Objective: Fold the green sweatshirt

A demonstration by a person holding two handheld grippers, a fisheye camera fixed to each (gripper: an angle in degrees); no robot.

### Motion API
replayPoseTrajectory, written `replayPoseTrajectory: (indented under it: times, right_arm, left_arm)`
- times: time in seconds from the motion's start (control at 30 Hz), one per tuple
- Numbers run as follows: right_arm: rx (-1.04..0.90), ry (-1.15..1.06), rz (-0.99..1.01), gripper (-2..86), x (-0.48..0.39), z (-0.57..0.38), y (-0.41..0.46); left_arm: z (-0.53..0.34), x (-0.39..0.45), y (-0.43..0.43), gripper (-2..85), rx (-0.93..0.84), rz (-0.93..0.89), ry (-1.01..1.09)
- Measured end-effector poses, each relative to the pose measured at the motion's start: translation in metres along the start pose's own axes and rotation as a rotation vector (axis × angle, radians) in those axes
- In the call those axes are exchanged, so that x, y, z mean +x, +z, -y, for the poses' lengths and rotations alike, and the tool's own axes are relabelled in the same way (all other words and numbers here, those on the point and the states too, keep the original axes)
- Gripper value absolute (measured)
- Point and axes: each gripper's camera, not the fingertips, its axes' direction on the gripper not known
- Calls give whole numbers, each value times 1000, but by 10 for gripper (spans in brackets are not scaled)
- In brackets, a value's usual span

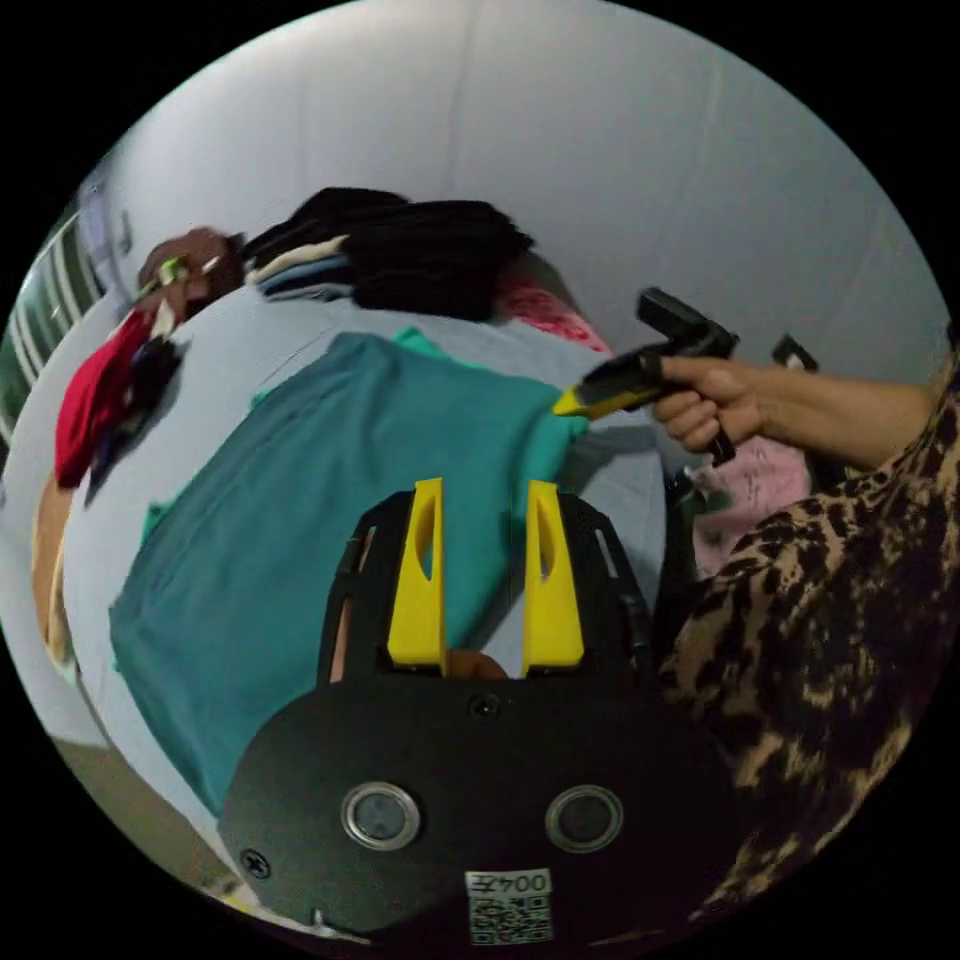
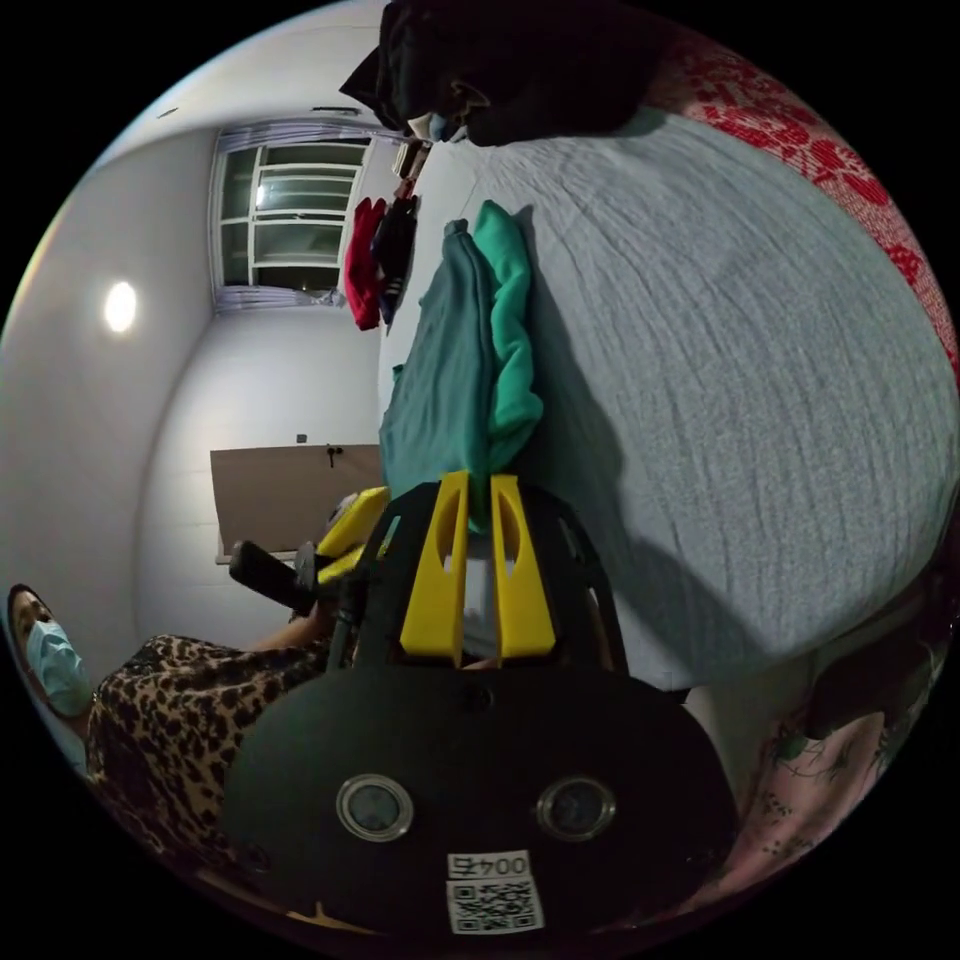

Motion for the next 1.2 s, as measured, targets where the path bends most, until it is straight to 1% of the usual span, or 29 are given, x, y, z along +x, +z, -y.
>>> replayPoseTrajectory:
  times: [0.13, 0.2, 0.27, 0.3, 0.4, 0.43, 0.5, 0.6, 0.7, 0.93, 1.07, 1.13, 1.2]
  right_arm:
    - [-8, 8, 32, 49, 1, 6, -1]
    - [-16, 3, 58, 49, 1, 9, -1]
    - [-32, -6, 74, 49, -1, 12, 0]
    - [-53, -16, 59, 51, -3, 15, 1]
    - [-51, -39, 84, 58, 0, 28, -8]
    - [-40, -26, 100, 70, 4, 31, -11]
    - [12, 21, 129, 121, 15, 47, -14]
    - [-3, 33, 96, 160, 17, 78, -2]
    - [-43, 8, 51, 168, 8, 113, 20]
    - [-201, -39, -22, 158, -5, 171, 78]
    - [-297, -71, -59, 108, -7, 191, 111]
    - [-303, -85, -40, 87, -7, 194, 119]
    - [-259, -81, 54, 77, -8, 191, 125]
  left_arm:
    - [33, 50, 37, 143, -66, 98, 163]
    - [49, 70, 60, 137, -119, 197, 215]
    - [56, 77, 71, 110, -146, 251, 214]
    - [58, 78, 72, 78, -143, 262, 202]
    - [61, 75, 66, 42, -131, 221, 104]
    - [61, 74, 65, 40, -127, 214, 86]
    - [60, 72, 62, 32, -116, 192, 40]
    - [59, 71, 58, 28, -104, 182, 6]
    - [58, 65, 51, 26, -89, 165, -43]
    - [50, 48, 35, 23, -59, 135, -126]
    - [40, 35, 23, 22, -39, 129, -172]
    - [34, 24, 16, 22, -26, 106, -215]
    - [23, 6, 4, 22, 1, 62, -286]
